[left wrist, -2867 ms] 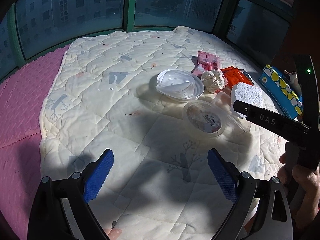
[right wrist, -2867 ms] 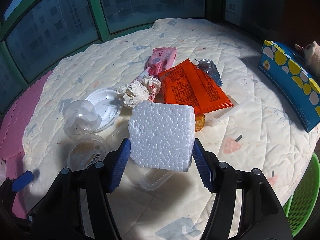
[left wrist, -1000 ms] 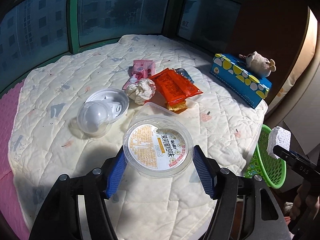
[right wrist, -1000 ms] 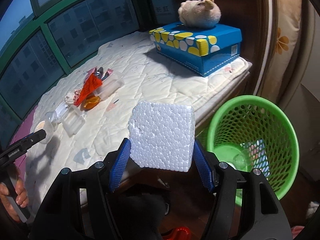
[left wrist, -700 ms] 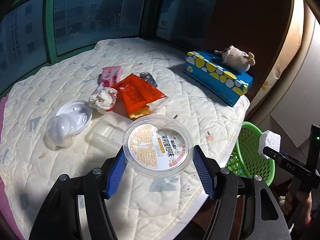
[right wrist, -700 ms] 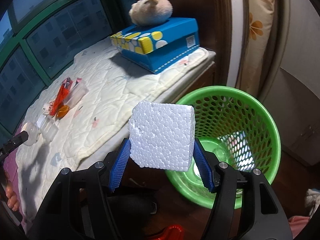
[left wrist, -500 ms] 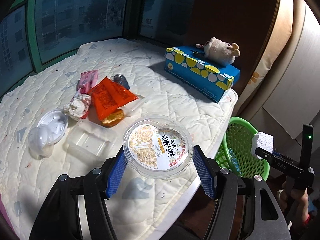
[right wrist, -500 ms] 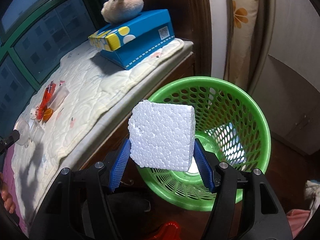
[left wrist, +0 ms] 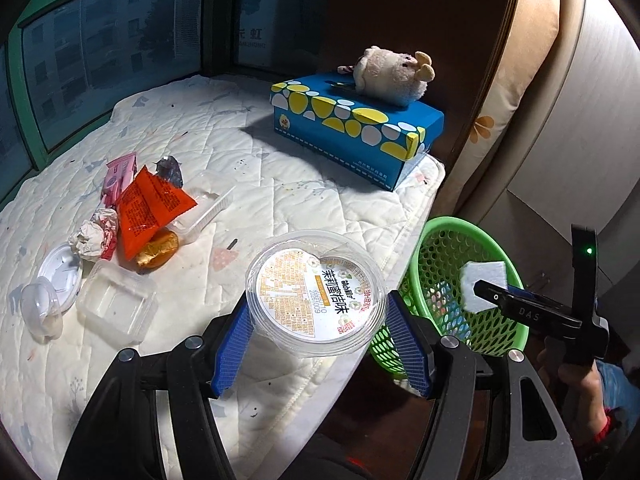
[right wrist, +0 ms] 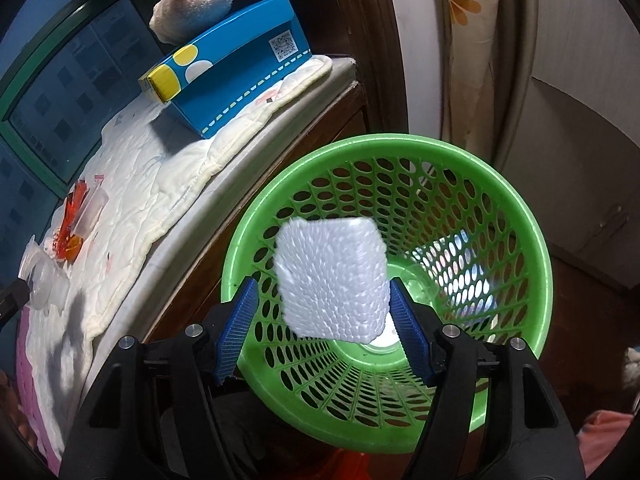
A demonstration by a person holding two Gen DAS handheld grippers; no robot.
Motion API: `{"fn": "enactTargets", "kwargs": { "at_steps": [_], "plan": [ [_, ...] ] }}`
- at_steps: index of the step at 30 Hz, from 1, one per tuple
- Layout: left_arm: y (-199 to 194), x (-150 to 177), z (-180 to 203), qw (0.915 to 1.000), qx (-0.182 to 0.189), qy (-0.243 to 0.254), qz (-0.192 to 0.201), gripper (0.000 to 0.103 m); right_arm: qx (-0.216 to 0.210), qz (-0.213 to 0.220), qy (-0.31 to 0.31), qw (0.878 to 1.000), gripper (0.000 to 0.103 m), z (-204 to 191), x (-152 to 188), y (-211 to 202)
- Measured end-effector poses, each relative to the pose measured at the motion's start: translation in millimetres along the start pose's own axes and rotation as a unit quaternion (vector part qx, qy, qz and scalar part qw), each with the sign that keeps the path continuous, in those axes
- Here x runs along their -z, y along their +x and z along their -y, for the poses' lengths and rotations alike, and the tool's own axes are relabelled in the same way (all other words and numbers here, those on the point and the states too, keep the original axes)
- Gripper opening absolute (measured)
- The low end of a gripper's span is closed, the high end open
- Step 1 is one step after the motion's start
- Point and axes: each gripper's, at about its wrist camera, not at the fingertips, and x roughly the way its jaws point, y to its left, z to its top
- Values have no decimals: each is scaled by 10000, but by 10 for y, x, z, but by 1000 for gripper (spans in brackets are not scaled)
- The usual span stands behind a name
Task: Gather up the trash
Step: 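Release the foam block into the basket while the left tool drops the round cup in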
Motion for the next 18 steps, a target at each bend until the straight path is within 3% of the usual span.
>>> {"fn": "enactTargets", "kwargs": {
  "at_steps": [2, 18],
  "plan": [
    [34, -14, 57, 10000, 31, 51, -28, 63, -10, 61, -2, 10000, 75, 4, -22, -18],
    [385, -121, 816, 9960, 512, 687, -239, 63, 301, 542, 111, 9980, 77, 327, 45, -501]
  ]
}}
